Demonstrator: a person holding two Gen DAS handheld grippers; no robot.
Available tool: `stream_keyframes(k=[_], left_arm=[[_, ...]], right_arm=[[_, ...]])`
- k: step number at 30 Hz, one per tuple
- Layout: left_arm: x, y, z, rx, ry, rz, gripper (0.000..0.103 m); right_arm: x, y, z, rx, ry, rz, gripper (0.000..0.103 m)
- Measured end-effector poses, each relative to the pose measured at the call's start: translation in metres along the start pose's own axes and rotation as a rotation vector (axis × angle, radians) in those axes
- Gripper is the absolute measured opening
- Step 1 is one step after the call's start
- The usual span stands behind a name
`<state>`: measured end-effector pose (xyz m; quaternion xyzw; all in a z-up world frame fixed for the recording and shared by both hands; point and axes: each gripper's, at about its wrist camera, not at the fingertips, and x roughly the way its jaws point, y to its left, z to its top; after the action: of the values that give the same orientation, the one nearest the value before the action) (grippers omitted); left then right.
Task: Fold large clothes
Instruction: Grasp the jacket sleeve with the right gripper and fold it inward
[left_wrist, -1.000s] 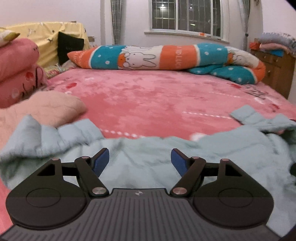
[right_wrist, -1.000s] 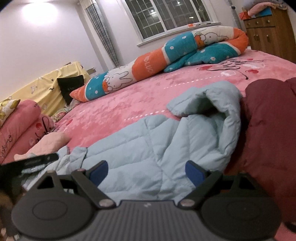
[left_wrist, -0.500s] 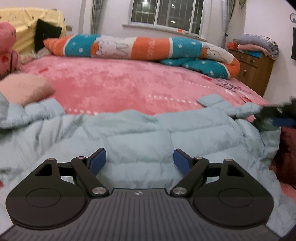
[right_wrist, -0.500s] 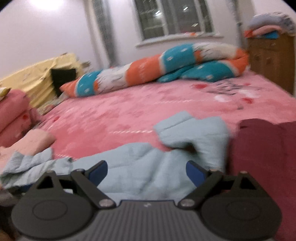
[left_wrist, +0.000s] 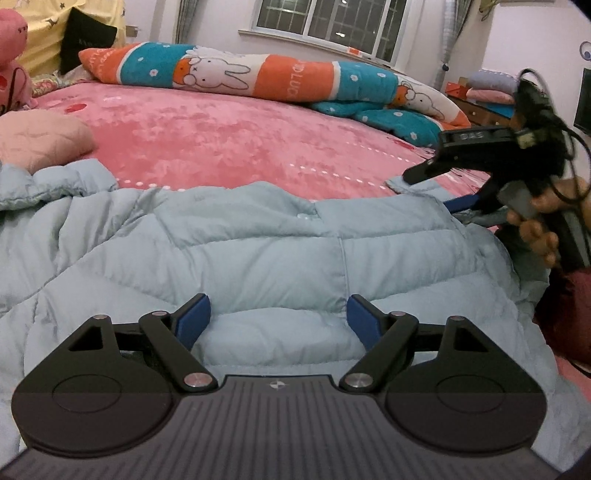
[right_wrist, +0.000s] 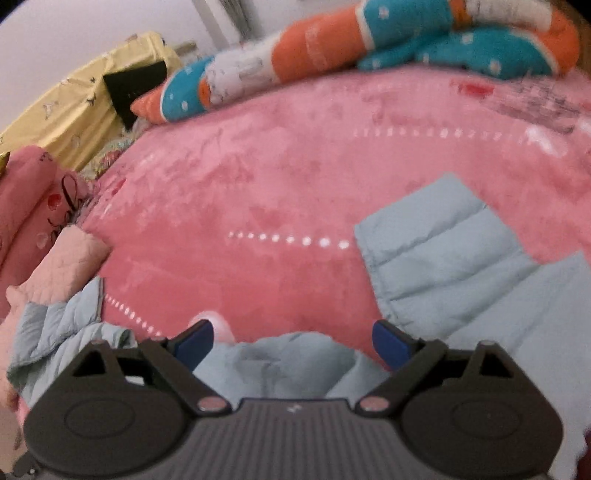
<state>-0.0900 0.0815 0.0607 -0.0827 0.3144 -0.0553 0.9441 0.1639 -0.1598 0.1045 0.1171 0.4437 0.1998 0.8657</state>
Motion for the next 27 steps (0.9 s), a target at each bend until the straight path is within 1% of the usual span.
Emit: stream_keyframes(k=[2,4,5,7,8,9,10,12,14,15,18,20,22,25,27], left_arm=[[-0.001,0.000,-0.001,0.001,0.001,-0.004,0.100],[-0.002,0.000,-0.002,0.001,0.001,-0.006,0.100],[-0.003,0.001,-0.003,0.001,0.002,-0.007,0.100],[-0.004,-0.001,-0.003,0.004,0.003,-0.008,0.100],[-0.003,0.000,-0.003,0.004,0.004,-0.009,0.100],[-0.003,0.000,-0.004,0.005,0.004,-0.011,0.100],[-0.004,0.000,-0.004,0.004,0.003,-0.014,0.100],[-0.005,0.000,-0.004,0.001,0.004,-0.020,0.100],[-0.006,0.001,-0.004,-0.005,0.004,-0.027,0.100],[-0.007,0.001,-0.004,-0.010,0.003,-0.035,0.100],[-0.009,0.004,-0.003,-0.023,-0.001,-0.054,0.100],[-0.011,0.007,-0.002,-0.042,-0.007,-0.069,0.100],[-0.014,0.011,-0.001,-0.071,-0.016,-0.089,0.100],[-0.017,0.015,-0.001,-0.094,-0.026,-0.115,0.100],[-0.018,0.014,-0.002,-0.092,-0.026,-0.133,0.100]], right_arm=[[0.012,-0.005,0.003,0.024,0.077,0.025,0.093],[0.019,-0.004,0.000,0.022,0.117,0.022,0.089],[0.019,-0.002,0.000,0.024,0.125,0.033,0.084],[0.018,0.001,-0.003,0.034,0.135,0.085,0.072],[0.016,0.002,-0.004,0.036,0.142,0.103,0.061],[0.015,0.006,-0.007,0.037,0.152,0.120,0.053],[0.013,0.010,-0.010,0.028,0.161,0.134,0.050],[0.007,0.020,-0.015,-0.013,0.160,0.126,0.031],[-0.004,0.034,-0.019,-0.055,0.133,0.104,0.023],[-0.012,0.040,-0.022,-0.081,0.110,0.111,0.020],[-0.046,0.060,-0.033,-0.160,0.015,0.134,0.015],[-0.070,0.076,-0.043,-0.222,-0.054,0.150,0.014],[-0.095,0.089,-0.058,-0.269,-0.104,0.171,0.013],[-0.126,0.106,-0.084,-0.362,-0.157,0.211,0.013],[-0.136,0.114,-0.101,-0.402,-0.147,0.217,0.013]])
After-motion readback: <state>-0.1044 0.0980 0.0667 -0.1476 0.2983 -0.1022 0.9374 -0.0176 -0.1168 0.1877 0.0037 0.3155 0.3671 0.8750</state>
